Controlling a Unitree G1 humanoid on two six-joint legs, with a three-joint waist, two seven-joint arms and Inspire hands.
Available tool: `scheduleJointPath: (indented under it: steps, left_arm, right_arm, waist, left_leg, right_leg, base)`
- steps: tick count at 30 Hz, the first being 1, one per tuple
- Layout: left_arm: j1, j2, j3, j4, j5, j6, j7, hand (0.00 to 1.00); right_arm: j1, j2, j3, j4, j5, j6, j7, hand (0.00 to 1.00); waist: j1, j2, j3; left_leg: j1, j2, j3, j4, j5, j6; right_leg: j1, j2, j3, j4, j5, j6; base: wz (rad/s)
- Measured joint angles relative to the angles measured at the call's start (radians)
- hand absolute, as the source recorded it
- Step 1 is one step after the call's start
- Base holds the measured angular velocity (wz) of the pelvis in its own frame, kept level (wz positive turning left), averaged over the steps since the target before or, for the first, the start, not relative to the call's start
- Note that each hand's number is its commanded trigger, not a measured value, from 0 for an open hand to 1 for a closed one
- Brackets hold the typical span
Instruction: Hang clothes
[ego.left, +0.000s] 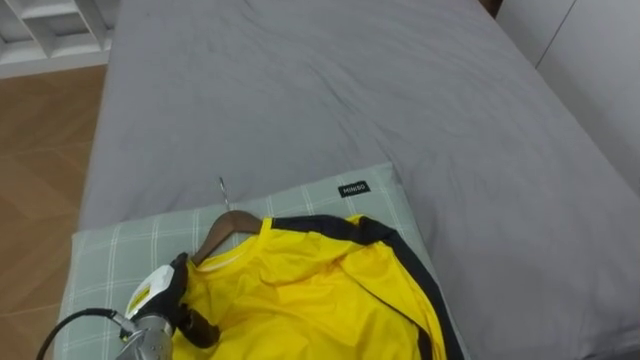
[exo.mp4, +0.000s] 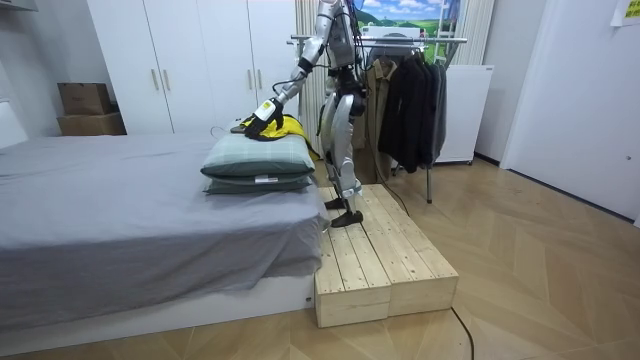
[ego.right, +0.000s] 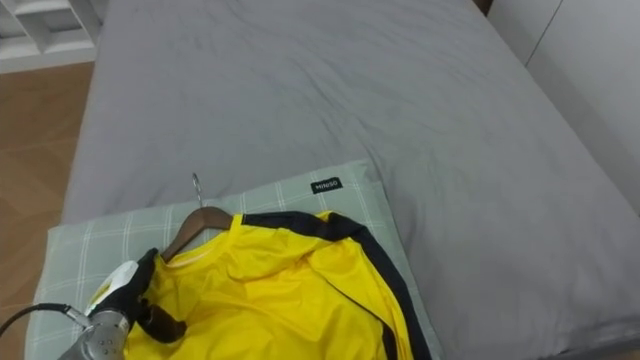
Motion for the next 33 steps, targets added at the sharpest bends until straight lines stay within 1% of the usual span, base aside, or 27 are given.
scheduleJointPath:
  steps: [9, 15, 18, 21, 25, 33]
  left_arm:
    - [-0.009, 0.009, -0.005, 0.0, -0.019, -0.013, 0.003, 0.0]
    - [-0.02, 0.026, -0.019, 0.0, -0.022, -0.015, 0.003, 0.0]
    - [-0.023, 0.033, -0.041, 0.0, -0.036, -0.015, 0.003, 0.0]
    - [-0.027, 0.034, -0.041, 0.003, -0.036, -0.015, 0.003, 0.0]
    - [-0.044, 0.035, -0.041, 0.004, -0.036, -0.015, 0.002, 0.0]
    - [-0.046, 0.04, -0.041, 0.004, -0.038, -0.015, -0.009, 0.0]
  right_arm:
    - [-0.011, -0.002, 0.056, -0.005, 0.022, -0.003, -0.001, 0.0]
    - [-0.01, -0.002, 0.064, -0.036, 0.029, -0.002, -0.001, 0.0]
    - [-0.011, -0.002, 0.074, -0.04, 0.039, -0.002, -0.002, 0.0]
    - [-0.011, -0.002, 0.082, -0.041, 0.042, -0.002, -0.005, 0.0]
    - [-0.011, 0.0, 0.084, -0.04, 0.044, -0.002, -0.005, 0.0]
    - [-0.011, 0.0, 0.084, -0.035, 0.074, 0.0, -0.005, 0.0]
  waist:
    - [0.002, -0.007, 0.0042]
    - [0.001, -0.009, 0.0044]
    - [0.001, -0.012, 0.0061]
    - [0.0, -0.015, 0.0082]
    - [0.0, -0.025, 0.0145]
    - [-0.002, -0.029, 0.014]
  left_leg:
    - [-0.026, 0.001, 0.003, 0.016, 0.0, 0.0]
    - [-0.054, 0.002, 0.011, 0.03, 0.001, 0.001]
    - [-0.055, 0.002, 0.013, 0.034, 0.001, 0.001]
    - [-0.055, 0.003, 0.013, 0.036, 0.001, 0.001]
    - [-0.058, 0.004, 0.013, 0.043, 0.001, 0.001]
    - [-0.063, 0.006, 0.013, 0.052, 0.001, 0.001]
  right_leg:
    - [-0.03, -0.001, 0.005, 0.018, -0.001, -0.002]
    - [-0.064, -0.006, 0.006, 0.041, -0.003, -0.005]
    - [-0.066, -0.008, 0.006, 0.048, -0.005, -0.007]
    - [-0.066, -0.008, 0.006, 0.049, -0.005, -0.008]
    - [-0.066, -0.008, 0.005, 0.05, -0.005, -0.008]
    - [-0.066, -0.008, 0.003, 0.053, -0.005, -0.008]
  base:
    - [0.0]
    - [-0.01]
    - [0.0]
    - [0.0]
    - [0.0]
    - [0.0]
